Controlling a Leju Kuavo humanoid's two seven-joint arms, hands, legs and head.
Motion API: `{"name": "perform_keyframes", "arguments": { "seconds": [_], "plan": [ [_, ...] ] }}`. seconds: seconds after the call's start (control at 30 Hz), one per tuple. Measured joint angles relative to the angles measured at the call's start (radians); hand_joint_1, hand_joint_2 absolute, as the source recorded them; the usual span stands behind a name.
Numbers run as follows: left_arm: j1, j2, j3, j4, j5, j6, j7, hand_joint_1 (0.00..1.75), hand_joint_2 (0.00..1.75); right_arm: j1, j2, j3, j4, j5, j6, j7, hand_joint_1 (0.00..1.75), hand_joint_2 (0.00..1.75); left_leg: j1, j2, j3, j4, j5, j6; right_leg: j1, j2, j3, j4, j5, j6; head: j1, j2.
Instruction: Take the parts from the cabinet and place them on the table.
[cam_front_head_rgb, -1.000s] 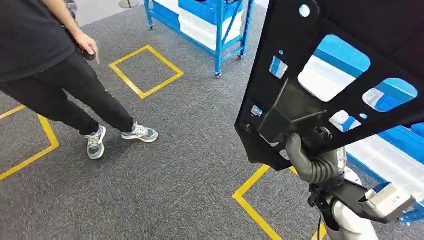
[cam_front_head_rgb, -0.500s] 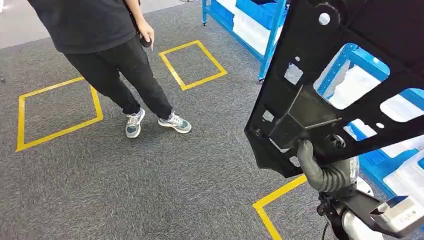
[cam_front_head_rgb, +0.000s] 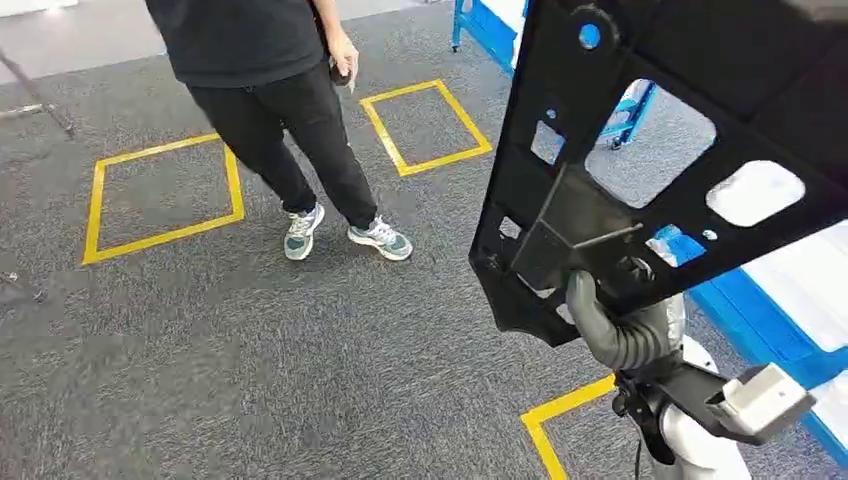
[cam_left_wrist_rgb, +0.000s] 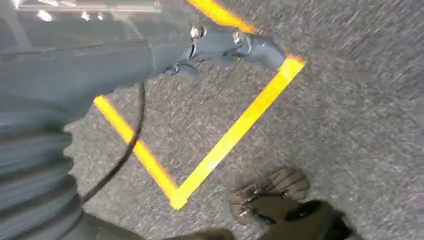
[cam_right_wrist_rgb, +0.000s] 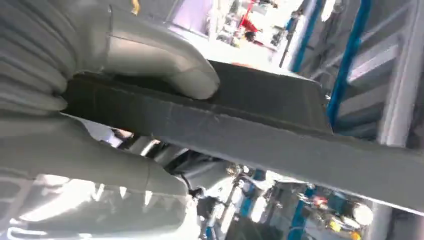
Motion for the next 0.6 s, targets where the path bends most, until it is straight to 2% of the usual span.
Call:
{"name": "perform_keyframes", "arguments": {
  "seconds": [0.03, 0.07, 0.1, 0.13, 0.17, 0.23, 0.27, 0.3, 0.33, 0.37, 0.4, 0.43, 0.47, 0.5, 0.57, 0.6],
  "plan": [
    [0.002, 0.000, 0.000, 0.000, 0.000, 0.000, 0.000, 0.00, 1.75, 0.000, 0.000, 0.000, 0.000, 0.000, 0.000, 0.000, 1.75, 1.75, -0.003, -0.009, -0.004, 0.000, 0.001, 0.002, 0.002, -0.011, 0.002, -0.001, 0.000, 0.001, 0.006, 0.000],
    [0.002, 0.000, 0.000, 0.000, 0.000, 0.000, 0.000, 0.00, 1.75, 0.000, 0.001, 0.000, 0.000, 0.000, 0.000, 0.000, 1.75, 1.75, -0.004, -0.023, -0.006, 0.000, 0.003, 0.008, 0.000, -0.023, 0.003, -0.002, -0.001, 0.002, 0.008, 0.000],
    [0.002, 0.000, 0.000, 0.000, 0.000, 0.000, 0.000, 0.00, 1.75, -0.001, 0.001, 0.000, 0.000, 0.000, 0.000, 0.000, 1.75, 1.75, 0.000, -0.033, -0.005, -0.005, 0.008, 0.018, -0.004, -0.012, 0.002, 0.000, -0.010, 0.011, 0.008, 0.000],
    [0.001, 0.000, 0.000, 0.000, 0.000, 0.000, 0.000, 0.00, 1.75, 0.000, 0.001, -0.002, 0.000, 0.000, 0.000, 0.000, 1.75, 1.75, 0.001, -0.045, -0.007, -0.005, 0.010, 0.021, -0.008, 0.035, -0.005, 0.020, -0.032, 0.014, 0.011, 0.000],
    [0.000, 0.001, 0.000, 0.000, 0.000, 0.001, 0.000, 0.00, 1.75, 0.000, 0.001, -0.004, -0.001, 0.000, 0.000, -0.001, 1.75, 1.75, 0.002, -0.056, -0.010, -0.005, 0.012, 0.028, -0.009, 0.064, -0.030, 0.076, -0.069, 0.013, 0.017, 0.000],
    [-0.004, 0.001, 0.000, 0.000, -0.002, 0.001, 0.000, 0.00, 1.75, 0.004, 0.000, -0.011, -0.001, 0.000, 0.000, -0.001, 1.75, 1.75, 0.002, -0.083, -0.014, -0.005, 0.015, 0.034, -0.009, 0.082, -0.103, 0.232, -0.137, 0.013, 0.036, 0.000],
    [-0.003, 0.001, 0.000, 0.000, -0.003, 0.001, 0.000, 0.00, 1.75, 0.007, 0.000, -0.013, -0.001, 0.000, 0.000, -0.001, 1.75, 1.75, 0.001, -0.097, -0.014, -0.005, 0.016, 0.036, -0.009, 0.085, -0.131, 0.288, -0.150, 0.013, 0.040, 0.000],
    [-0.002, 0.001, 0.000, 0.000, -0.003, 0.001, 0.000, 0.00, 1.75, 0.010, 0.000, -0.013, -0.001, 0.000, 0.000, -0.001, 1.75, 1.75, 0.001, -0.111, -0.015, -0.005, 0.017, 0.036, -0.009, 0.086, -0.140, 0.300, -0.140, 0.013, 0.042, 0.000],
    [0.000, 0.001, 0.000, 0.000, -0.004, 0.001, 0.000, 0.00, 1.75, 0.011, 0.000, -0.013, -0.001, 0.000, 0.000, 0.000, 1.75, 1.75, 0.001, -0.126, -0.015, -0.005, 0.018, 0.036, -0.009, 0.087, -0.123, 0.262, -0.103, 0.012, 0.045, 0.000],
    [0.001, 0.001, 0.000, 0.000, -0.006, 0.001, 0.000, 0.00, 1.75, 0.010, 0.000, -0.013, -0.001, 0.000, 0.000, 0.000, 1.75, 1.75, 0.002, -0.142, -0.014, -0.004, 0.019, 0.035, -0.011, 0.092, -0.088, 0.187, -0.055, 0.012, 0.048, 0.000],
    [0.000, 0.001, 0.000, 0.000, -0.006, 0.001, 0.000, 0.00, 1.75, 0.009, 0.000, -0.014, -0.001, 0.000, 0.000, 0.000, 1.75, 1.75, 0.003, -0.155, -0.014, -0.003, 0.020, 0.033, -0.012, 0.107, -0.047, 0.101, -0.011, 0.011, 0.050, 0.000],
    [0.000, 0.001, 0.000, 0.000, -0.007, 0.001, 0.000, 0.00, 1.75, 0.009, 0.000, -0.014, -0.001, 0.000, 0.000, 0.000, 1.75, 1.75, 0.006, -0.167, -0.015, -0.002, 0.022, 0.031, -0.016, 0.149, -0.017, 0.033, 0.008, 0.009, 0.051, 0.000],
    [-0.002, 0.001, 0.000, 0.000, -0.008, 0.001, 0.001, 0.00, 1.75, 0.010, 0.001, -0.014, -0.001, 0.000, 0.000, 0.000, 1.75, 1.75, 0.002, -0.178, -0.025, 0.004, 0.025, 0.023, -0.020, 0.203, -0.014, 0.021, -0.001, 0.008, 0.052, 0.000],
    [-0.003, 0.002, 0.000, 0.000, -0.009, 0.001, 0.002, 0.00, 1.75, 0.009, 0.001, -0.016, -0.003, 0.000, 0.000, -0.002, 1.75, 1.75, 0.006, -0.186, -0.035, 0.007, 0.029, 0.019, -0.021, 0.195, -0.010, 0.006, -0.010, 0.008, 0.053, 0.000],
    [0.002, 0.002, 0.000, 0.000, -0.009, 0.001, 0.002, 0.00, 1.75, 0.012, 0.001, -0.017, -0.003, 0.000, 0.000, 0.000, 1.75, 1.75, 0.012, -0.211, -0.042, -0.004, 0.040, 0.001, -0.010, 0.178, -0.009, 0.009, -0.007, 0.004, 0.051, 0.000],
    [0.004, 0.002, 0.000, 0.000, -0.009, 0.001, 0.003, 0.00, 1.75, 0.010, 0.001, -0.016, -0.003, 0.000, 0.001, 0.000, 1.75, 1.75, 0.011, -0.223, -0.045, -0.002, 0.042, -0.004, -0.020, 0.163, -0.009, 0.001, -0.002, -0.005, 0.049, 0.000]
  ]
}}
